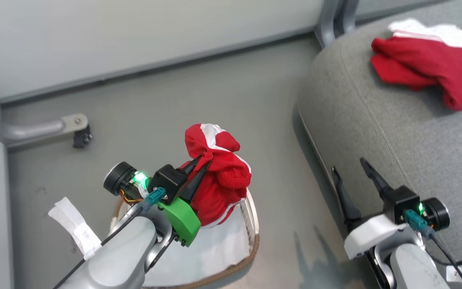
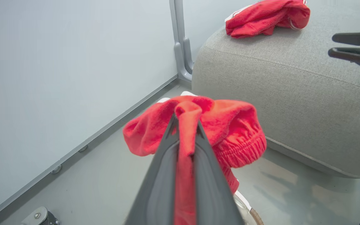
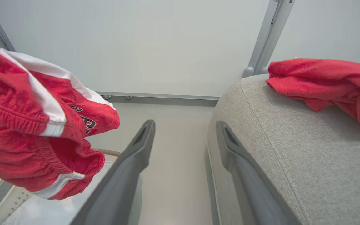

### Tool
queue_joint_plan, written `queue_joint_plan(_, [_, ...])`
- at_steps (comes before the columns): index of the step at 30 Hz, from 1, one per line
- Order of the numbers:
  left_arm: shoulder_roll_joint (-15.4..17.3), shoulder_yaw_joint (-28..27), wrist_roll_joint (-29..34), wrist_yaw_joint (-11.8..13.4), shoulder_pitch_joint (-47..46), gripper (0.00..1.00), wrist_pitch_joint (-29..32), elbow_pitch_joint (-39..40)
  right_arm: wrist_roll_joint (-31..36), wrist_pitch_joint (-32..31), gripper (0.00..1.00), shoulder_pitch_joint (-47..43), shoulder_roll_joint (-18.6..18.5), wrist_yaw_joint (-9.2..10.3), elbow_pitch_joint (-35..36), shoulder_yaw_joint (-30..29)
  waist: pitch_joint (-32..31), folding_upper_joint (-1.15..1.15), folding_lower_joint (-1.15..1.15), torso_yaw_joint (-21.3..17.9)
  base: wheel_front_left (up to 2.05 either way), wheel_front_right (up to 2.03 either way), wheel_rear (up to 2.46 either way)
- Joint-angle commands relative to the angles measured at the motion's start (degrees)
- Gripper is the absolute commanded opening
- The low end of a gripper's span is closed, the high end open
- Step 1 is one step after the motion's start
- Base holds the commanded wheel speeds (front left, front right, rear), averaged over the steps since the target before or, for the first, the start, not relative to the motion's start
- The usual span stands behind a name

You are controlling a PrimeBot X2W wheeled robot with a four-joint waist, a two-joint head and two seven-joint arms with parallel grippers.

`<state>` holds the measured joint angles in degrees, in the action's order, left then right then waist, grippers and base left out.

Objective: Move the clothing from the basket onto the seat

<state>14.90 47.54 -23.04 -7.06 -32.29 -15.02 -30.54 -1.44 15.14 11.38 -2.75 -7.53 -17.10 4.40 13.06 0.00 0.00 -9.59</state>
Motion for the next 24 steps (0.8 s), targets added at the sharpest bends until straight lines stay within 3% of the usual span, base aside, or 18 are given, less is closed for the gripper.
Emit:
queue_joint_plan(1, [-0.27, 0.28, 0.63, -0.25, 0.47, 0.0, -0.22, 0.35, -0.31, 0.02, 1.0, -1.88, -0.25, 0.08, -0.49, 0.15, -11.46, 0.0, 0.0, 4.69, 0.0, 0.0, 0.0])
queue_joint_plan(10, [1.24, 1.96, 0.71, -0.48, -7.14, 0.0, -0.22, 2.25, -1.36, 0.02, 1.0, -2.41, -0.22, 0.08, -0.96, 3.78, -16.07, 0.0, 0.0, 5.64, 0.0, 0.0, 0.0])
queue_joint_plan(24, [3.14, 7.64, -3.64, -0.38, -19.08, 0.0, 0.54, 4.26, -1.71, 0.02, 1.0, 1.85, -0.22, 0.08, -1.37, 11.48, -17.49, 0.0, 0.0, 6.63, 0.0, 0.0, 0.0])
